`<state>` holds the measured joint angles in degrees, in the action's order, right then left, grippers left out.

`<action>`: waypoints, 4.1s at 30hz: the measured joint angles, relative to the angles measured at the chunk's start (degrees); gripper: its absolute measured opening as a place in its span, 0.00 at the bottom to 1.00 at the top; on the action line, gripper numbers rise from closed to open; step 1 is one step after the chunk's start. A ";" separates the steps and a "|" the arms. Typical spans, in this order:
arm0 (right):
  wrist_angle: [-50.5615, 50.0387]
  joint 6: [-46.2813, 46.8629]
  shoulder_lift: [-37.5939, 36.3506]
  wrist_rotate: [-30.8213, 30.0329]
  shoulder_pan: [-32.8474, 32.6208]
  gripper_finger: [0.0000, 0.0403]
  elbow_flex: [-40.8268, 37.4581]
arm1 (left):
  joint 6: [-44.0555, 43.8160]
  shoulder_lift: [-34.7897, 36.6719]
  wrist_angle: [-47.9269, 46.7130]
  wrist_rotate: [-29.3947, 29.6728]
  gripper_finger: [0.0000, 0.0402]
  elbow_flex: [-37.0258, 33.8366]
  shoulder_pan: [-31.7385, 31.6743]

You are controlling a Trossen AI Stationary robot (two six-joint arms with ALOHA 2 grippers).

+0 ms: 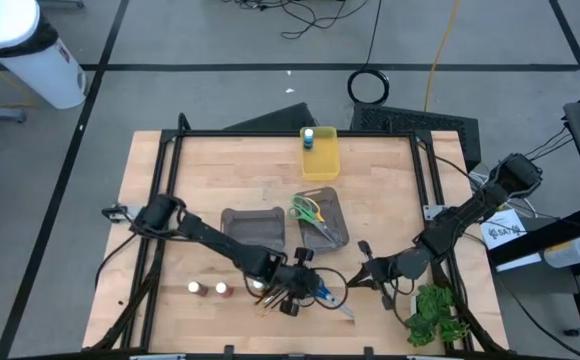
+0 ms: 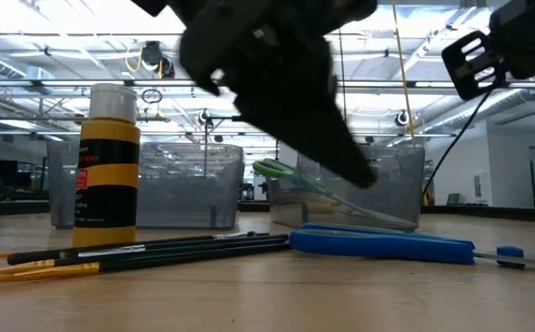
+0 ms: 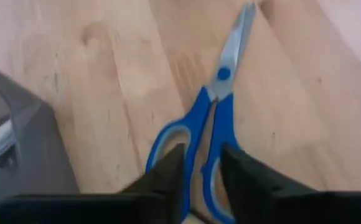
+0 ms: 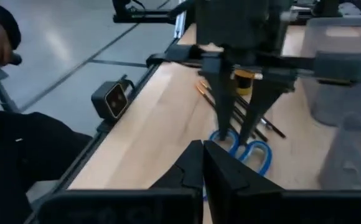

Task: Pick & Place Paint Supplies
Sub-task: Put the blue scissors into the right bin

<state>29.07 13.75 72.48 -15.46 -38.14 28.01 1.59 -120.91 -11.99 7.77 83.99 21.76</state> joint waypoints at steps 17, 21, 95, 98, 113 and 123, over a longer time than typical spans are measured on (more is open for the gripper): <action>1.59 0.55 0.05 -0.84 0.14 0.00 0.00 | -5.29 -5.78 1.27 -4.16 0.04 0.24 -0.81; 4.96 1.49 0.05 -0.79 0.14 0.00 0.00 | -5.31 -5.87 1.15 -4.14 0.03 0.22 -0.78; 2.40 48.92 20.20 21.02 0.46 0.37 0.10 | -16.10 -6.90 3.13 0.13 0.02 -0.17 -1.92; 0.16 45.76 15.79 16.17 -0.58 0.35 -0.18 | -17.49 -8.04 4.05 0.01 0.03 -0.09 -1.92; -24.25 27.41 11.58 -6.99 -7.05 0.29 7.82 | -26.97 -10.52 8.55 -1.84 0.03 -0.13 -2.57; -19.18 22.64 12.33 -6.83 -6.90 0.26 12.78 | -33.98 -10.59 8.79 -1.64 0.03 -0.13 -3.52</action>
<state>9.90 36.39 84.82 -22.28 -45.04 40.80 -32.40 -131.50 -3.20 6.14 83.85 18.23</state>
